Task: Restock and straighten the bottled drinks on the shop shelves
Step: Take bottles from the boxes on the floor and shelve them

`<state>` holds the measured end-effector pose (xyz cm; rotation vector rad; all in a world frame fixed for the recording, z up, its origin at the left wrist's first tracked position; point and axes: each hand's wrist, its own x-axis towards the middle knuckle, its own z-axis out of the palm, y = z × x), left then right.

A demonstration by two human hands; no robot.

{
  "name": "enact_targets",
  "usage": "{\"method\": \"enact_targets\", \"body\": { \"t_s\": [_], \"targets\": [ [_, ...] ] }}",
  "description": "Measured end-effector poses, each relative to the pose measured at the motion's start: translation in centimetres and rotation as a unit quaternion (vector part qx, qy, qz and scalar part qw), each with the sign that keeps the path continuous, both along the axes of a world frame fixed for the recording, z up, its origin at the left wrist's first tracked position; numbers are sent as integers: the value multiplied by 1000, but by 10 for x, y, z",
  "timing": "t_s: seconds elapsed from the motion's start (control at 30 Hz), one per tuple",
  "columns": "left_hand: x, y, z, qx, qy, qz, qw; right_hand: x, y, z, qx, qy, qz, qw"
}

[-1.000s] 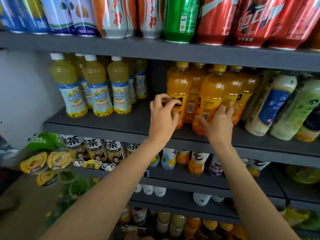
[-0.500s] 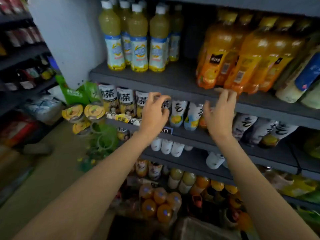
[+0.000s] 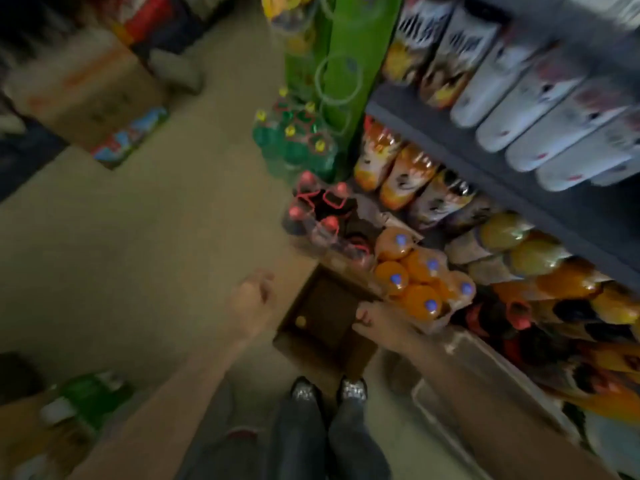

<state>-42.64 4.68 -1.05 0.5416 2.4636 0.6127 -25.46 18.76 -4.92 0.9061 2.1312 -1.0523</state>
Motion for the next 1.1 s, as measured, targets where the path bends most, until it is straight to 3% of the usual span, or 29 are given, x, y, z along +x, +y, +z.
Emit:
{"method": "enact_targets", "body": {
  "t_s": [0.07,0.2,0.3,0.4,0.5,0.6,0.73,0.83,0.87,0.97,1.1],
  "targets": [
    [-8,-15,-60,24,4,37,999,-21,-17,-69,-32,-12,-21,999],
    [-36,-40,-158,30,-44,-18,998,-62,-59,-200,-72,-38,-36,996],
    [-52,-61,-212,50,-33,-22,998,-83,-85,-273,-47,-65,-1,997],
    [-61,-79,-247,59,-30,10,998,-91,-96,-311,19,-70,34,997],
    [-54,-83,-245,89,-37,43,994,-85,-92,-298,47,-64,43,996],
    [-41,-68,-205,101,-53,21,993,-80,-78,-226,48,-31,20,998],
    [-32,-24,-98,137,-166,-67,974,-88,-46,-43,125,72,18,989],
    [-28,4,20,178,-355,-162,903,-94,-14,126,154,181,14,971],
    [-29,12,63,213,-379,-184,882,-95,-4,183,162,214,10,963],
    [-41,43,188,295,-307,-227,876,-94,19,329,192,329,-44,924],
    [-40,77,329,356,-195,-261,876,-84,38,456,186,469,-157,849]
  ]
}}
